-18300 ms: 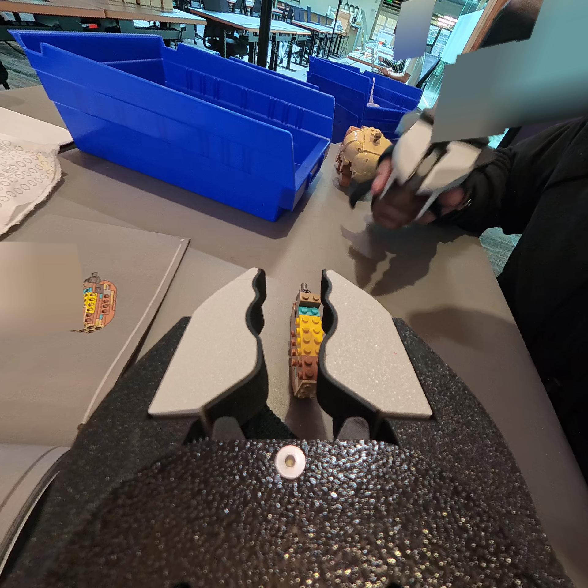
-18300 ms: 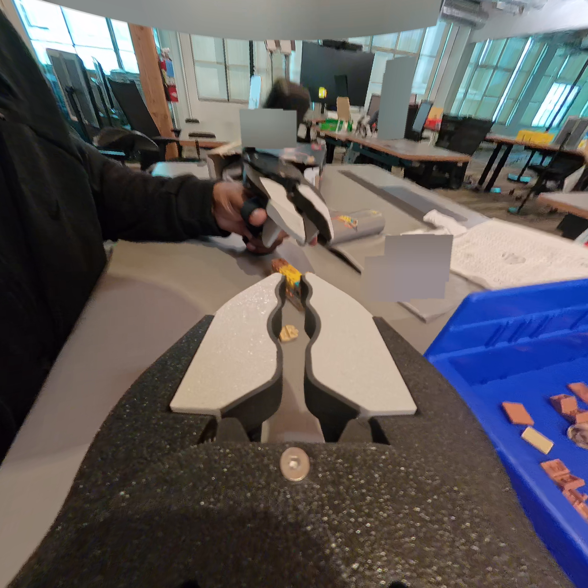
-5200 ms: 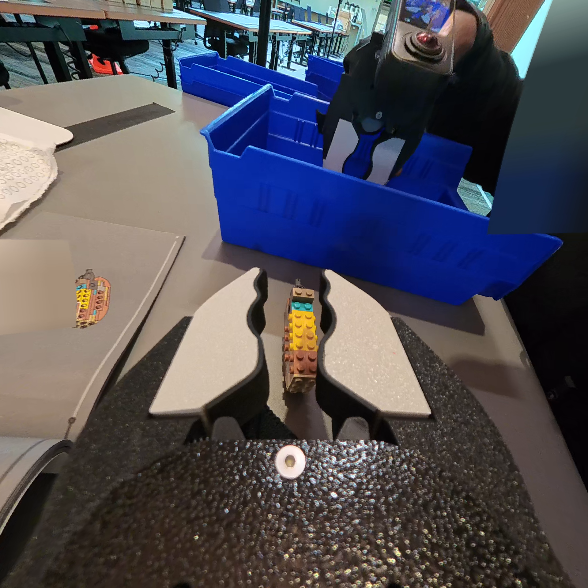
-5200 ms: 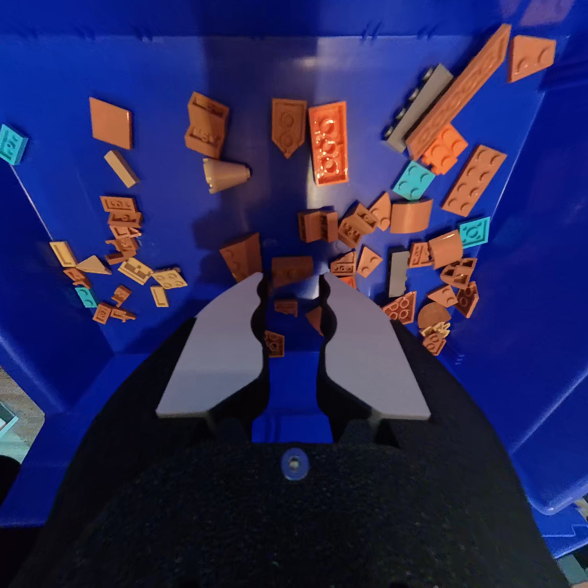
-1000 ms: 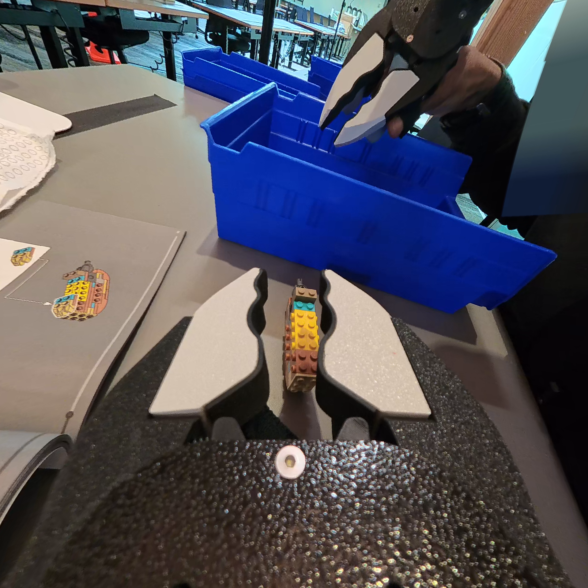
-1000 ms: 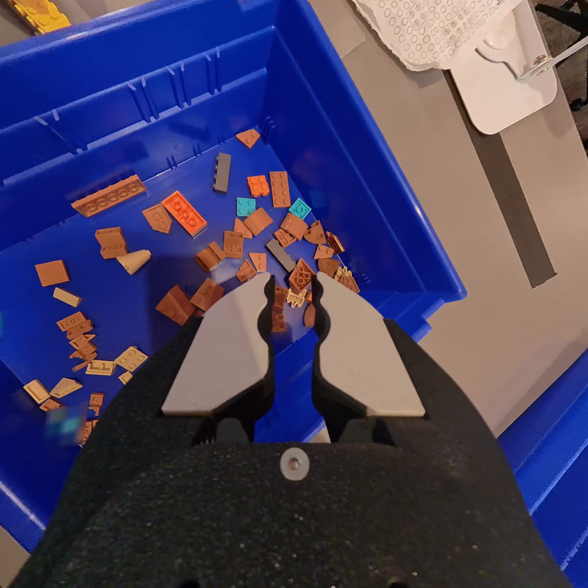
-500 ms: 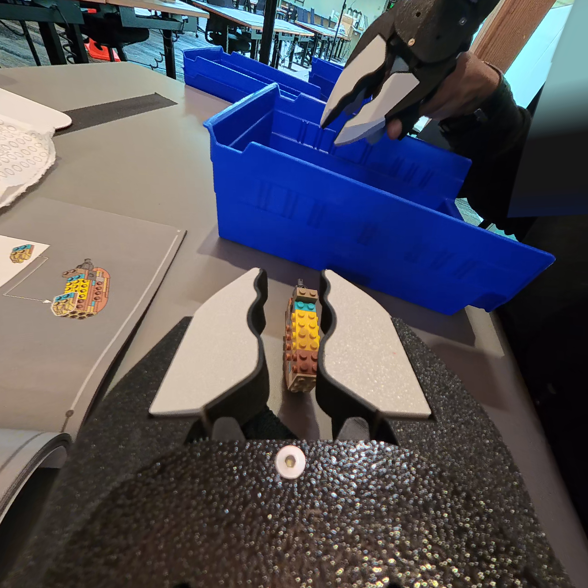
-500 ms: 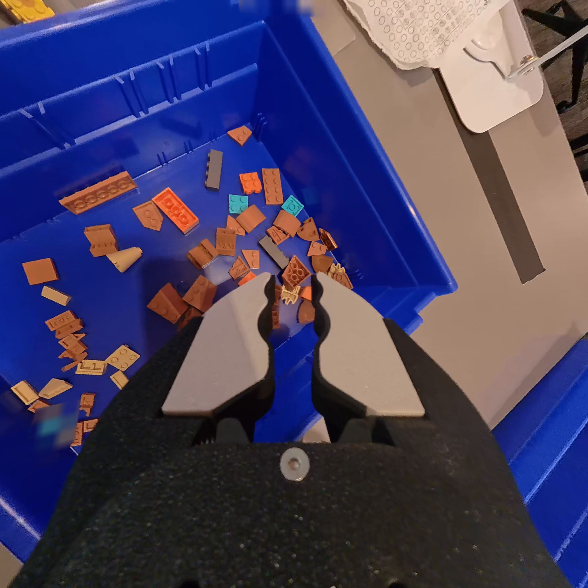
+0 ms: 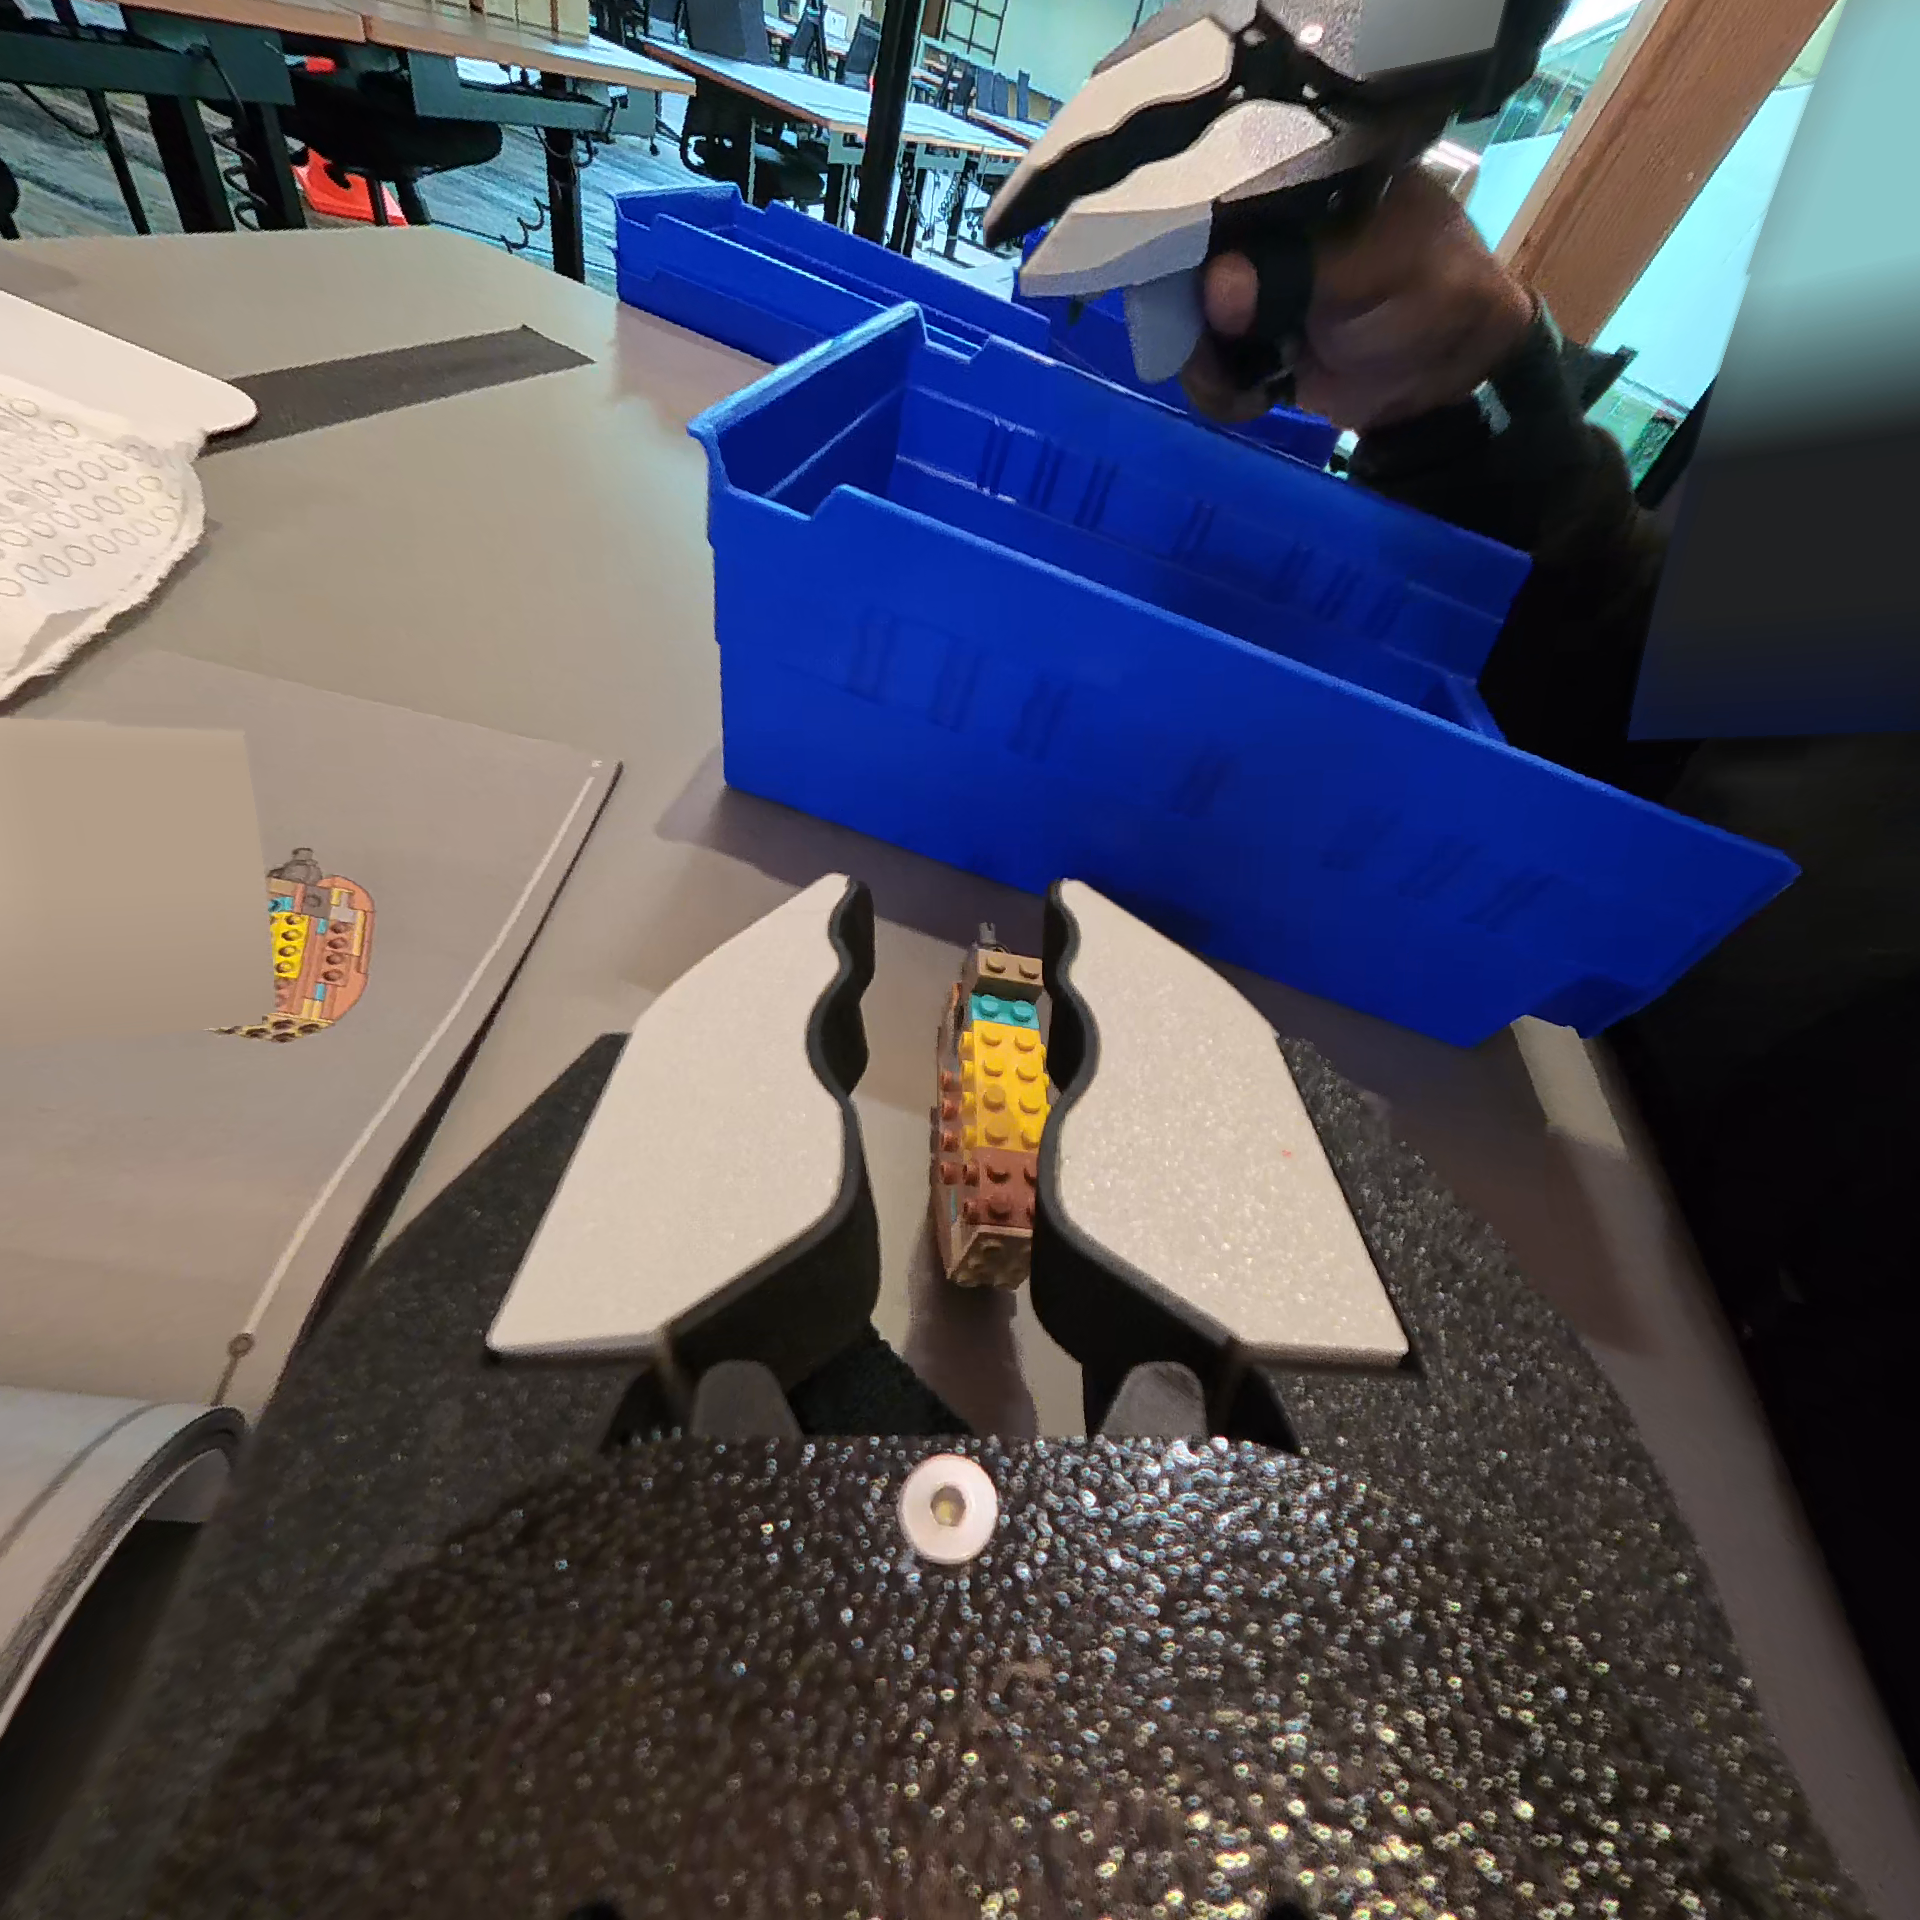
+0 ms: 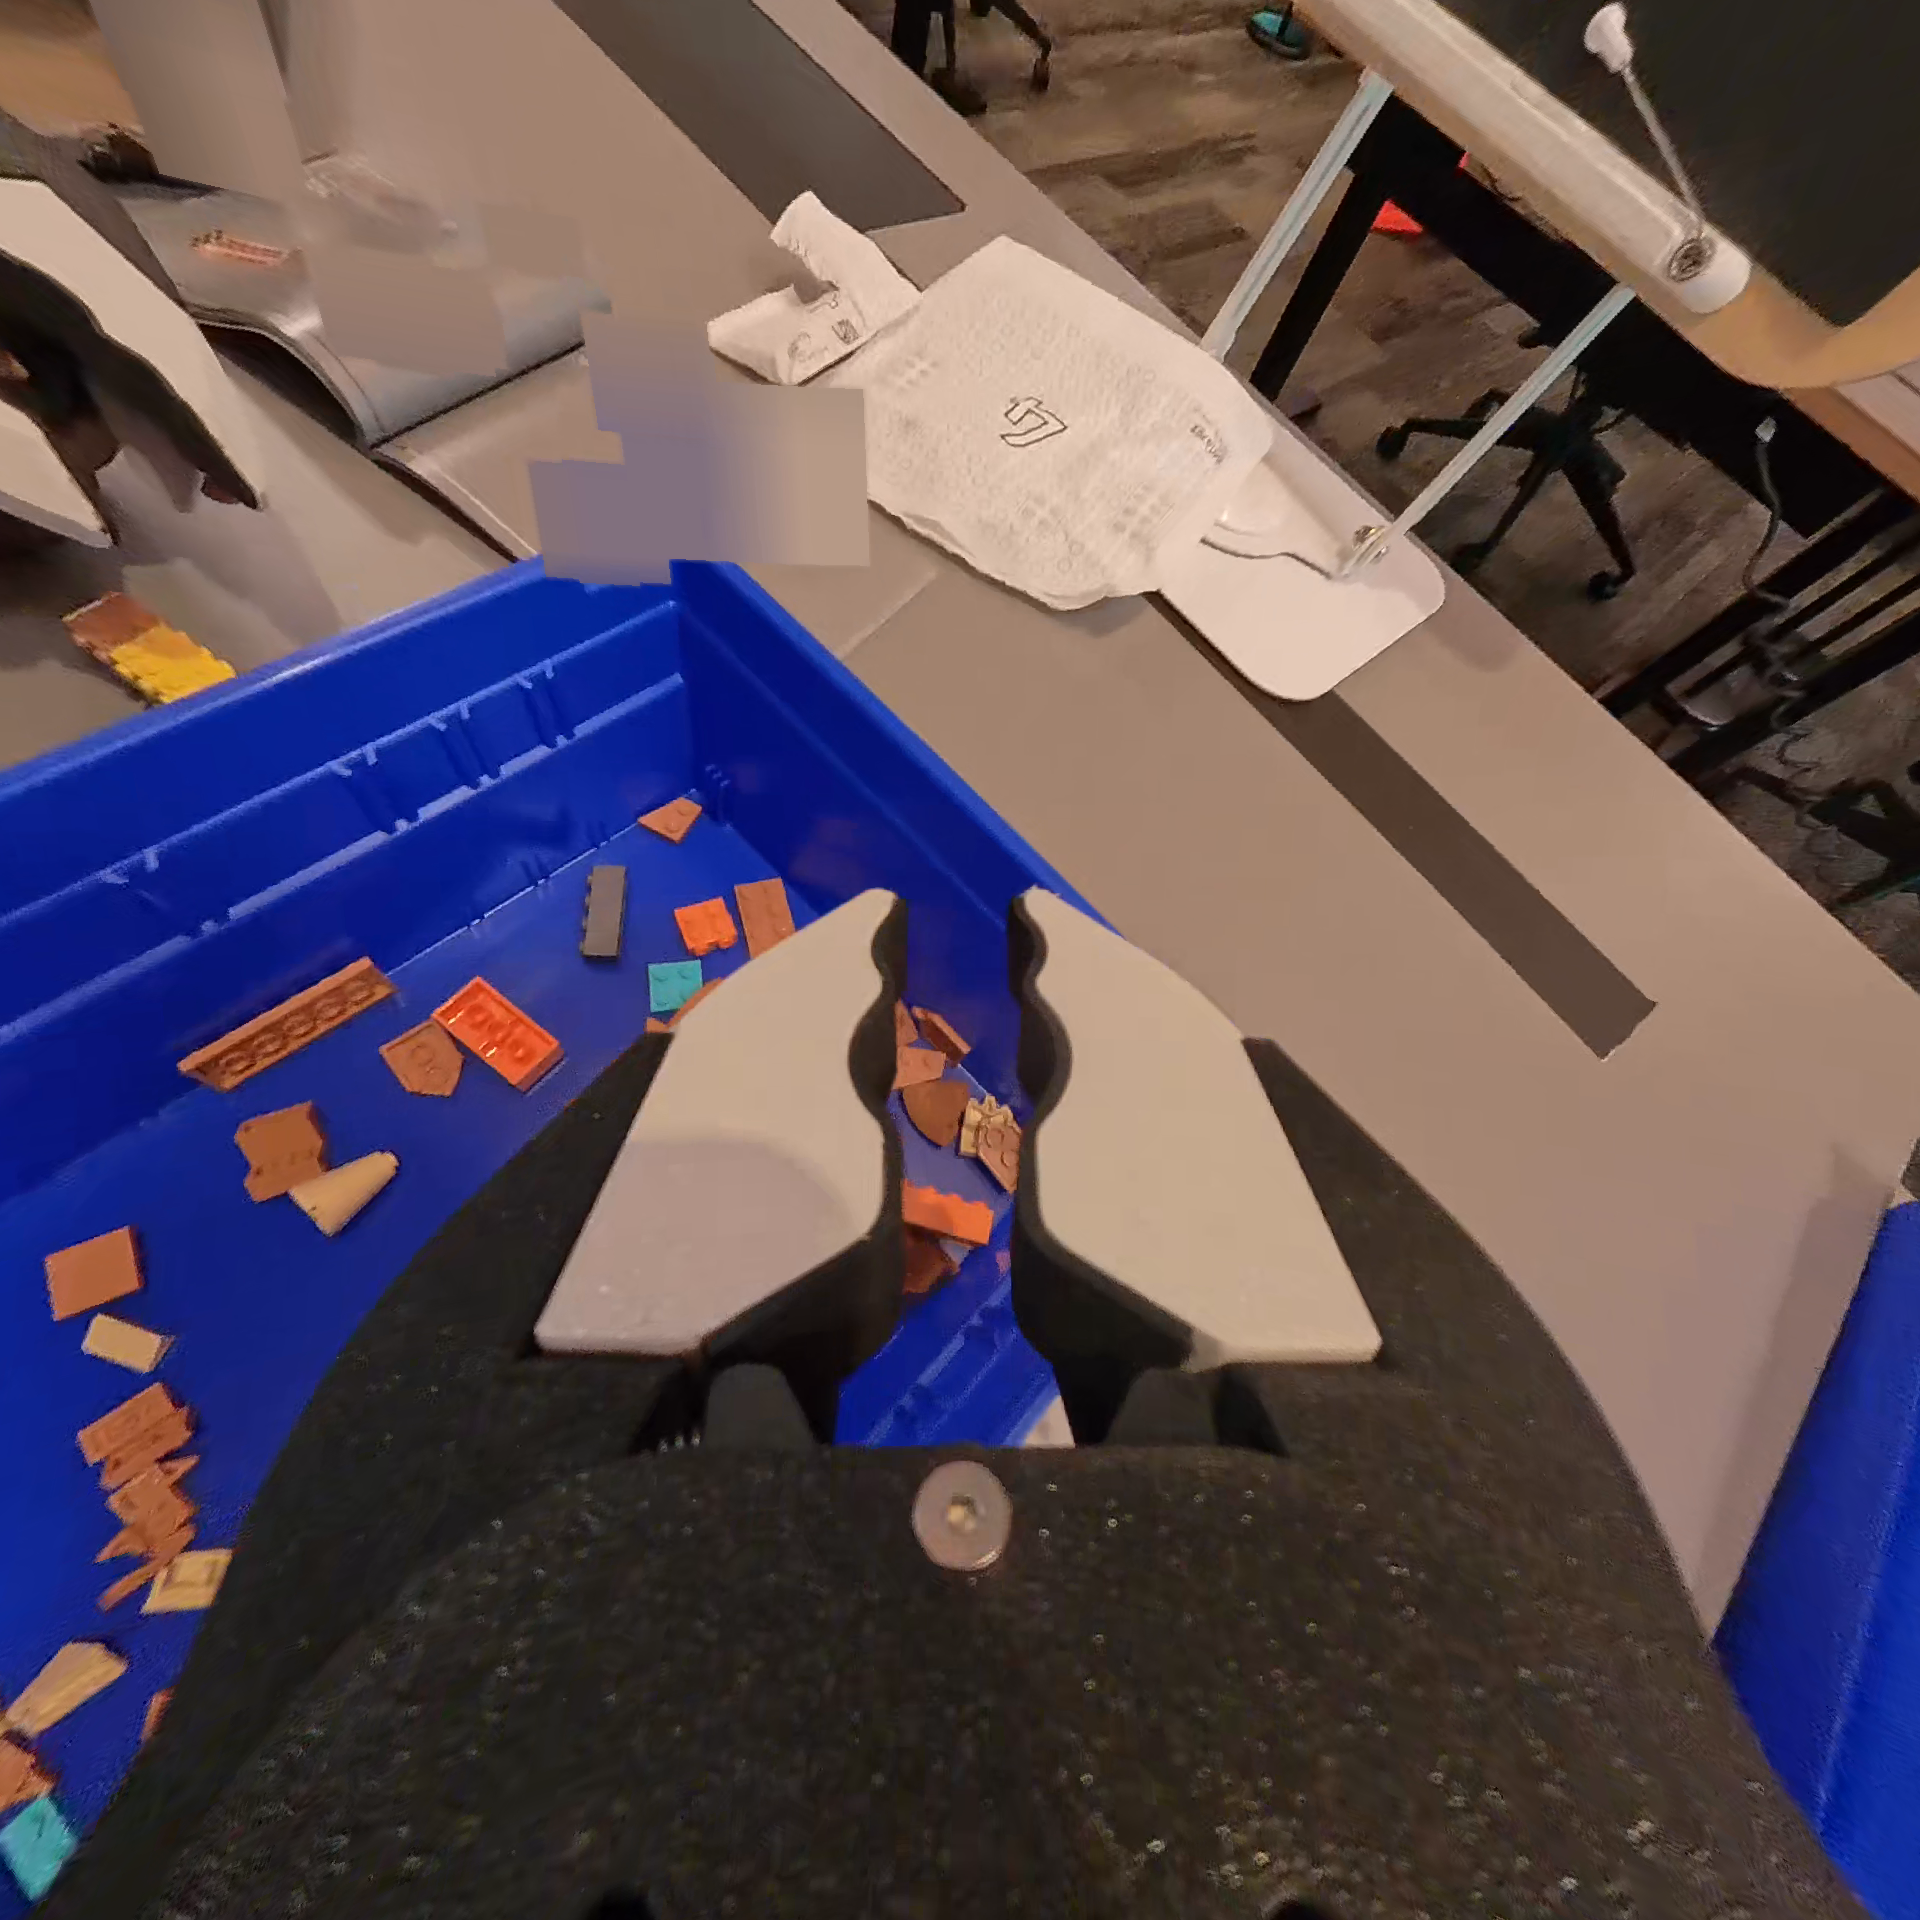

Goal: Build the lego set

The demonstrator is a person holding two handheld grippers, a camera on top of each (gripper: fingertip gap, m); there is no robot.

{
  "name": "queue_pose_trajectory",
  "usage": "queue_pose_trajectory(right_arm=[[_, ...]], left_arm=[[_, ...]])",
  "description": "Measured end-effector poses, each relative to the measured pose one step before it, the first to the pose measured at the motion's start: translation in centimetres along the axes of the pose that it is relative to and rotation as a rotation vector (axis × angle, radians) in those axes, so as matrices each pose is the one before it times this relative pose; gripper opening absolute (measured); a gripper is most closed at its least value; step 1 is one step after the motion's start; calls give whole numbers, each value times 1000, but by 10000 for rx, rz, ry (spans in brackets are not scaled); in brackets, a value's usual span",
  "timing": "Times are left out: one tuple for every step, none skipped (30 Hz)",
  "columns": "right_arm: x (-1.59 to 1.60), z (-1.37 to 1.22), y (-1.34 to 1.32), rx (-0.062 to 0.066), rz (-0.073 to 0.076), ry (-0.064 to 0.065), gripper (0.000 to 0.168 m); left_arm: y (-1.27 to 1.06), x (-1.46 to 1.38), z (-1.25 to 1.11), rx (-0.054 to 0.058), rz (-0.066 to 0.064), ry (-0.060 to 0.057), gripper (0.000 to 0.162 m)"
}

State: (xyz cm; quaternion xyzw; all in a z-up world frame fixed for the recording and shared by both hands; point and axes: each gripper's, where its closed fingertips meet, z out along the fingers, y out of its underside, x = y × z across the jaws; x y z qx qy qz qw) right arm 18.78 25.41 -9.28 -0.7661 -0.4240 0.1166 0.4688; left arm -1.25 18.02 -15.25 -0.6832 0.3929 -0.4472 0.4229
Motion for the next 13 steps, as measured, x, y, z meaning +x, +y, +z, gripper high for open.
queue_pose_trajectory(right_arm=[[15, 201, -15, 53, -64, 109, 18], [-126, 148, 141, -38, -140, 63, 18], [-161, 53, 200, -74, -174, 55, 18], [-100, -39, 150, -35, -154, 77, 18], [-7, -128, -12, 68, -95, 112, 18], [-69, -150, -103, 141, -41, 44, 17], [-212, -140, -126, 164, -5, -61, 17], [-237, -95, -91, 157, 15, -70, 17], [-104, -42, -2, 102, 5, 25, 17], [79, -45, 20, 39, -77, 136, 16], [36, -56, -68, 75, -119, 103, 16], [-107, -42, -131, 109, -91, 4, 16], [-66, -7, -46, 59, -72, 20, 15]], left_arm=[[-82, -79, -46, 55, -17, -14, 31], [-87, -61, -61, 61, 0, -12, 31], [-76, -36, -68, 54, -1, -1, 31], [-49, -23, -41, 42, -16, 5, 31], [-35, -17, -22, 22, -26, 12, 31], [1, -5, 0, 0, -21, 10, 31], [14, -4, 10, -12, -18, 8, 31], [14, -4, 18, -11, -10, 3, 31], [7, -18, 4, -4, -8, -2, 31], [-4, -5, -6, 2, -10, 0, 31], [-10, -10, -11, 7, -10, -2, 31], [-3, -17, 1, 5, -11, 0, 31], [13, 6, 1, -5, -12, 7, 31]])
